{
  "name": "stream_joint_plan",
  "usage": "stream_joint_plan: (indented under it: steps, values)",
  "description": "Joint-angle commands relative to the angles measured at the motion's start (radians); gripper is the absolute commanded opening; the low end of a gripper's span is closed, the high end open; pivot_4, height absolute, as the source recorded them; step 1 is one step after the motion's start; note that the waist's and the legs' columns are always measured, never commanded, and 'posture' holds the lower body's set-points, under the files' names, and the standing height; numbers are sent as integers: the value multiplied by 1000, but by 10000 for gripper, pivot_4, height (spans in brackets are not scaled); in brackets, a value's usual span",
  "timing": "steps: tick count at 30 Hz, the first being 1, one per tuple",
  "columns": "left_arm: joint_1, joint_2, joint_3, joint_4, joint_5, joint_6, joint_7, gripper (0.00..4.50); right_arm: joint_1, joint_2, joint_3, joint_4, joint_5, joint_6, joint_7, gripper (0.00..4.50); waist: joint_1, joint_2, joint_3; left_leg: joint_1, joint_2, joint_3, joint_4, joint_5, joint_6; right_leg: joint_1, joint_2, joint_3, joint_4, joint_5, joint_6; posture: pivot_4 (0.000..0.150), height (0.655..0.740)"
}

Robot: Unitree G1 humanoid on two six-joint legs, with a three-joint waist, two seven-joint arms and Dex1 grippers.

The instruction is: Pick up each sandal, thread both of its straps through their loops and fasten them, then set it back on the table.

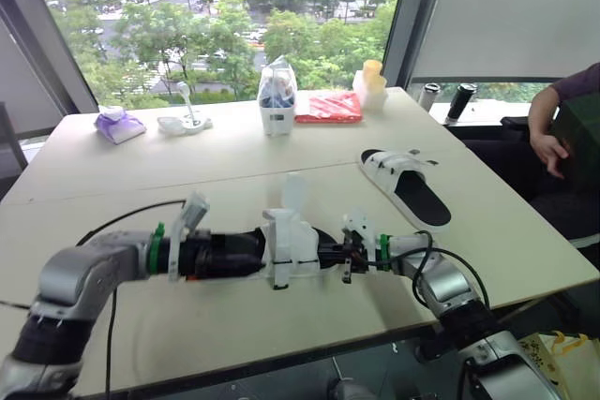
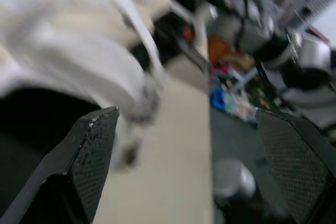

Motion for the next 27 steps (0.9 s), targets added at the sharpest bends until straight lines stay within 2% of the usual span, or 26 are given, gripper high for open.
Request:
stream_joint_plan:
  steps: [1, 3, 5, 7, 10, 14, 15, 17, 23, 24, 25, 26, 27]
  values:
    - [16, -4, -20, -31, 20, -39, 14, 42735, 38, 0, 52, 120, -71, 38, -23, 0, 0, 0, 0, -1, 0, -1, 0, 0, 0, 0, 0, -1, -1, 0, 0, 1500, 7400]
    - [19, -20, -35, -25, 31, -54, 29, 42735, 37, 2, 52, 124, -71, 37, -23, 0, -1, 7, -1, -5, 3, -4, 0, 0, 0, 1, 3, -6, -14, 4, -6, 1500, 7400]
    - [17, -34, -55, -17, 55, -79, 43, 42735, 36, 3, 51, 127, -70, 35, -24, 0, -1, 11, -3, -20, 13, -7, -1, 0, 0, 3, 8, -18, -38, 8, -11, 1500, 7400]
    - [14, -53, -77, 2, 85, -109, 59, 42735, 37, 6, 51, 130, -70, 33, -27, 0, 2, 11, -5, -18, 14, -2, 0, 0, 0, 2, -2, -22, -32, 10, -14, 1500, 7400]
    - [12, -74, -101, 30, 112, -138, 63, 42735, 39, 9, 51, 133, -71, 31, -30, 0, 2, 11, -6, -17, 15, 7, 0, 0, 0, 0, -2, -23, -31, 11, -16, 1500, 7400]
    - [-2, -109, -125, 37, 124, -150, 75, 42735, 39, 12, 50, 134, -72, 33, -30, 0, 4, 8, -7, -12, 17, 12, 0, 2, 3, -4, -2, -24, -19, 11, -16, 1500, 7400]
    - [-7, -118, -131, 41, 129, -152, 77, 42735, 38, 13, 50, 134, -72, 33, -29, 0, 8, 7, -7, -5, 17, 13, 0, 2, 3, -5, -2, -23, -15, 12, -17, 1500, 7400]
    - [-28, -142, -152, 74, 160, -179, 86, 42735, 32, 15, 52, 138, -74, 33, -29, 0, 12, 8, -7, -2, 17, 13, -1, 2, 3, -5, -2, -23, -12, 12, -17, 1500, 7400]
    - [-73, -189, -184, 106, 181, -190, 93, 42735, 30, 13, 53, 140, -73, 31, -30, 0, 10, 10, -8, -3, 20, 13, 0, 0, 0, -3, -1, -29, -21, 11, -17, 1500, 7400]
    - [-76, -192, -192, 104, 183, -189, 92, 42735, 31, 12, 54, 138, -73, 31, -31, 0, 8, 15, -9, -4, 23, 13, 0, 0, 0, 0, 1, -31, -29, 12, -17, 1500, 7400]
    - [-77, -194, -196, 103, 183, -188, 91, 40435, 33, 11, 54, 136, -73, 32, -31, 0, 6, 19, -10, -9, 29, 14, 0, 0, 0, 3, 3, -37, -42, 12, -17, 1500, 7400]
    - [-76, -194, -198, 101, 183, -187, 91, 37654, 35, 11, 55, 133, -72, 32, -32, 0, 6, 19, -10, -19, 33, 15, 0, 0, 0, 4, 3, -42, -48, 12, -17, 1500, 7400]
    - [-75, -194, -199, 98, 181, -184, 89, 34581, 38, 10, 56, 131, -72, 32, -32, 0, 7, 18, -10, -20, 34, 17, 0, 0, 0, 4, 0, -42, -48, 12, -17, 1500, 7400]
